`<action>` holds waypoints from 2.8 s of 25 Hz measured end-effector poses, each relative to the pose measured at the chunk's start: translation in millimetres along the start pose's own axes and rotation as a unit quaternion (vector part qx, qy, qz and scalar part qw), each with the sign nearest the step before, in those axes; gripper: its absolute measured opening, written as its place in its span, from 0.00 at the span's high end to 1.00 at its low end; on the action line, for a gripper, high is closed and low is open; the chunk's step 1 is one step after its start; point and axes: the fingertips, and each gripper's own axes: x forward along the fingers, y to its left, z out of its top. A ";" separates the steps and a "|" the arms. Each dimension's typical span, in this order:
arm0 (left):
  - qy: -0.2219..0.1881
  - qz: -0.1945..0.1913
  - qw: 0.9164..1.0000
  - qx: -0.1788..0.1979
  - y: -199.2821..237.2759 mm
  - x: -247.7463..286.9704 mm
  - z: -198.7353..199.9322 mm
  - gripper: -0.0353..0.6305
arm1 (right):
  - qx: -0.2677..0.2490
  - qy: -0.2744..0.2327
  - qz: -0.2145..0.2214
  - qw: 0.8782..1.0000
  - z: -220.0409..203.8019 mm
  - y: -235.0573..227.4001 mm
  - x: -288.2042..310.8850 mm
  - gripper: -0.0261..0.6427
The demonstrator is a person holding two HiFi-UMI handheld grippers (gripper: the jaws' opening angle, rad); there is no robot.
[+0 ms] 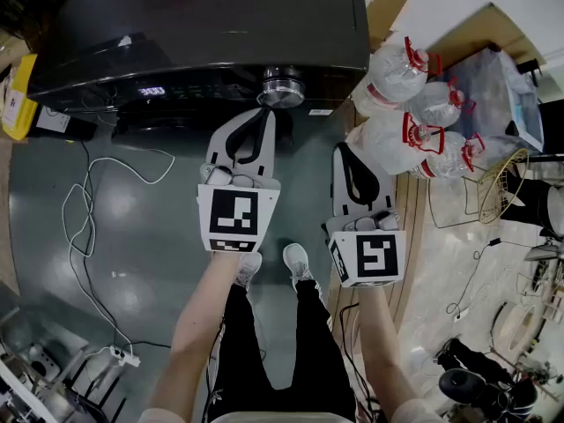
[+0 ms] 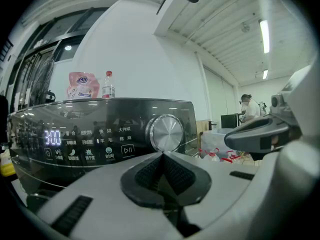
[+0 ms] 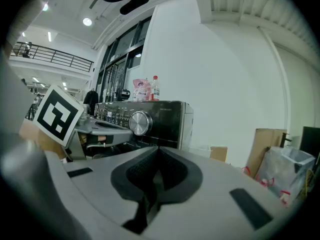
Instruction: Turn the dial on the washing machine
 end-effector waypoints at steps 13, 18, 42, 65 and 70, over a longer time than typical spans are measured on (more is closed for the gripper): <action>0.002 -0.013 1.000 -0.012 -10.9 6.8 -4.5 0.95 | -0.007 0.004 0.005 1.000 -4.2 -0.9 -0.7 0.96; 0.003 -0.009 1.000 -0.010 -11.6 7.2 -4.6 0.95 | -0.003 0.005 0.003 1.000 -5.3 -3.2 -1.6 0.96; -0.022 0.040 0.999 -0.009 7.1 -124.2 149.3 0.95 | 0.010 -0.002 -0.022 1.000 135.6 12.4 -72.7 0.96; -0.074 0.095 0.993 0.002 -12.0 -230.9 234.2 0.95 | -0.005 -0.047 0.004 0.999 224.4 46.8 -154.8 0.96; -0.075 0.094 0.993 0.003 -17.2 -227.1 237.2 0.95 | -0.002 -0.049 0.014 0.999 225.5 48.2 -152.9 0.96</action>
